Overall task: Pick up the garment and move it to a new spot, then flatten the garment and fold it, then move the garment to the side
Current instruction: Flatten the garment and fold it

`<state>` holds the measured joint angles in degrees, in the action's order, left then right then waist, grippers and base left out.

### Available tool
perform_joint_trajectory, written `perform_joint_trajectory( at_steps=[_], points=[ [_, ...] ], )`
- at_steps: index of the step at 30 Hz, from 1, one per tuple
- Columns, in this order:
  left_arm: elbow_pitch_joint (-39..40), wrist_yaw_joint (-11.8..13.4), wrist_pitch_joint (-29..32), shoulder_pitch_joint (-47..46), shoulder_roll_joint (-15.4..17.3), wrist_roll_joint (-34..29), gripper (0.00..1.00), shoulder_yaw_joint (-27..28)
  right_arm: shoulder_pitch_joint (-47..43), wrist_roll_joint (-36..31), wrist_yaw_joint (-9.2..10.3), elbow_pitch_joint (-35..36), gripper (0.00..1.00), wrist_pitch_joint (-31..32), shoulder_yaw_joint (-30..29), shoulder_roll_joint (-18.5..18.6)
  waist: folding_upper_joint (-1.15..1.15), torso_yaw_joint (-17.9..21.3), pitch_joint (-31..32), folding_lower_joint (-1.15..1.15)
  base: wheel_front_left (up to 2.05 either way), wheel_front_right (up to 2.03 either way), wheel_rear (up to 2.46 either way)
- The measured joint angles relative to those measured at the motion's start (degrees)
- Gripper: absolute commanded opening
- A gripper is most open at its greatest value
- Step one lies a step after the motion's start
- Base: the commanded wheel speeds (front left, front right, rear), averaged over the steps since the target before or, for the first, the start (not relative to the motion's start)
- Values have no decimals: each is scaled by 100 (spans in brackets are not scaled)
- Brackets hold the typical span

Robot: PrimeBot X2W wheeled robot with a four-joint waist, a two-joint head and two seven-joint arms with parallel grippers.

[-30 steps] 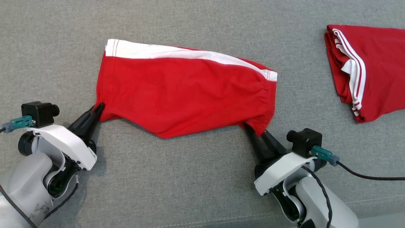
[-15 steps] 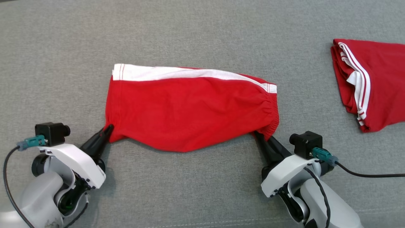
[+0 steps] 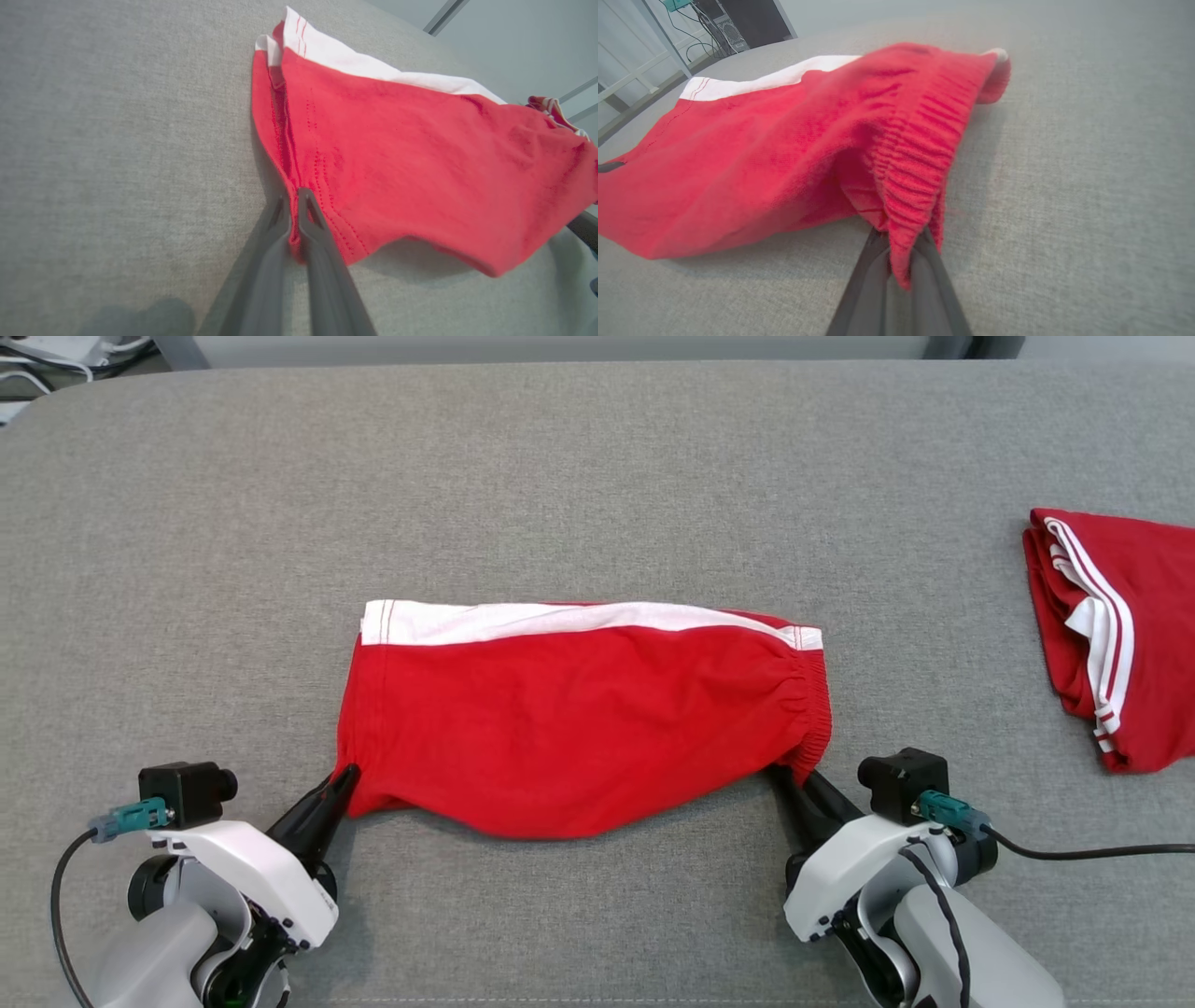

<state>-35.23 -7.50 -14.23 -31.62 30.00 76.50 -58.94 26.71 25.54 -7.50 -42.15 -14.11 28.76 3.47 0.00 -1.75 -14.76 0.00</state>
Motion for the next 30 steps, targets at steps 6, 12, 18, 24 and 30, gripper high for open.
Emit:
perform_joint_trajectory(
  at_steps=[6, 12, 18, 24, 30],
  points=[
    [-34, 0, 0, 90, -10, -88, 18, 33, 3, 3, 0, -55, 100, 65, -1, -2, 0, -37, -16, 0, 0, 0, 0],
    [-48, 1, 0, 90, -3, -322, 100, 256, 35, -51, -20, -66, 100, 64, -74, -98, 0, 2, -1, 0, 0, 0, 0],
    [0, 1, -1, 214, -38, -879, 100, 940, -57, -131, -14, -118, 100, 56, -446, 2, 0, 18, 224, 0, 0, 0, 0],
    [115, 1, 0, 662, -200, -1367, 100, 1459, -300, -129, -14, -87, 100, 48, -576, -5, 0, 59, 501, 0, 0, 0, 0],
    [442, 1, -1, 1107, -305, -2229, 100, 2431, -521, -44, -14, 226, 100, 41, -778, -10, 0, 68, 734, 0, 0, 0, 0]
  ],
)
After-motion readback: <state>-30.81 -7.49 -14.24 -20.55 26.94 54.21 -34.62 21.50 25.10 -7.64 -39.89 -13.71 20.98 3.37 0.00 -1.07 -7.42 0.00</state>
